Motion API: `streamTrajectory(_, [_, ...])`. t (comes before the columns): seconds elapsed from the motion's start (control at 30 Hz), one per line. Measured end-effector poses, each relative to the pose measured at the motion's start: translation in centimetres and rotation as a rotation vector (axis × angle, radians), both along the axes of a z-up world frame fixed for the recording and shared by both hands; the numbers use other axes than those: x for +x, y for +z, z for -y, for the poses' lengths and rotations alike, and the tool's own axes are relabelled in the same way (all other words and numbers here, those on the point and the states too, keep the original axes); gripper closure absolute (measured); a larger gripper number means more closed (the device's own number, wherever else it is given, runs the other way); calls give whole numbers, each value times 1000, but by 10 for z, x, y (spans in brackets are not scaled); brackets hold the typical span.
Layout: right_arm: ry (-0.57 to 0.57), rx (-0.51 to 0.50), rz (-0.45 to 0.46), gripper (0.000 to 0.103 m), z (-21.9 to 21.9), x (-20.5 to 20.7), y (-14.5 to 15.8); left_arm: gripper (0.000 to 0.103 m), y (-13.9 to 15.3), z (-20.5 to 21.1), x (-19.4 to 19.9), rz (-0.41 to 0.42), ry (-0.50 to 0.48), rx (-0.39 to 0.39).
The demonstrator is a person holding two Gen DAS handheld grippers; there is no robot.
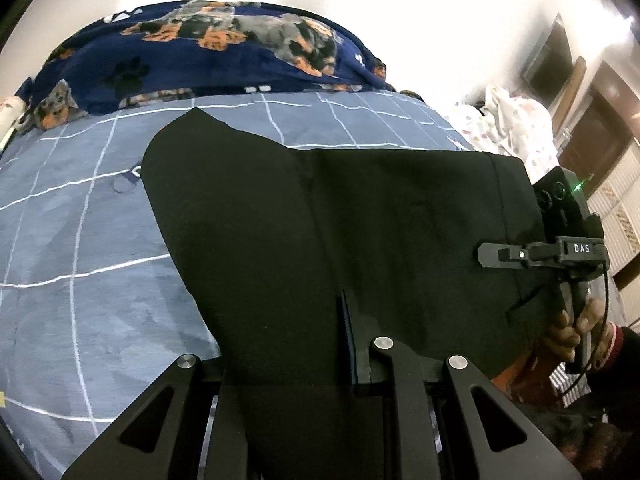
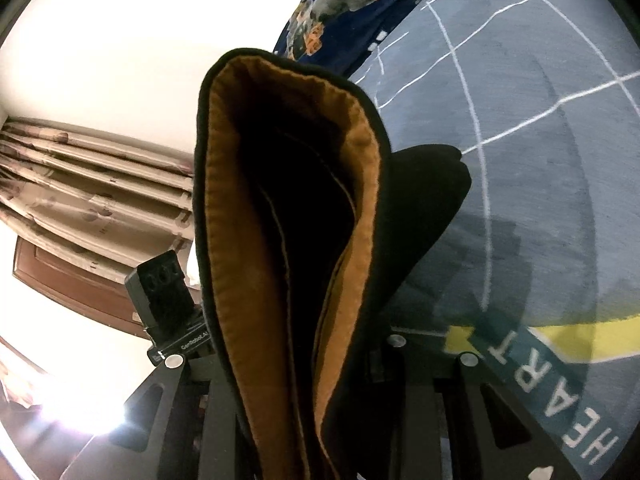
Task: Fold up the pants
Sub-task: 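Hold the trouser end up with the right gripper while the left gripper grasps the trousers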
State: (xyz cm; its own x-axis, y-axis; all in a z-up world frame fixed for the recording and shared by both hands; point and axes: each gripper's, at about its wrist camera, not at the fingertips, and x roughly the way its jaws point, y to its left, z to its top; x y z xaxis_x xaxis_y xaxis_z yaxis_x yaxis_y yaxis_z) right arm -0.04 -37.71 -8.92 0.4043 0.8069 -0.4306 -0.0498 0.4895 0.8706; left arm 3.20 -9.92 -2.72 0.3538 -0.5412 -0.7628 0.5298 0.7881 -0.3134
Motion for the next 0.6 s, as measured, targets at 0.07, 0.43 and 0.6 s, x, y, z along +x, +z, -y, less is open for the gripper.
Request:
streamTrajectory(0.07, [2,-2,0,76,-6,2,0,85,1,-5,1,7,9,3])
streamTrajectory(0.43, [20,14,-2,76,-42,11,4,85,4,-39,11,11,78,-9])
streamTrajectory(0.6, [43,8,3,76,-54,16,8,85,9,-56,18,12,127,-27])
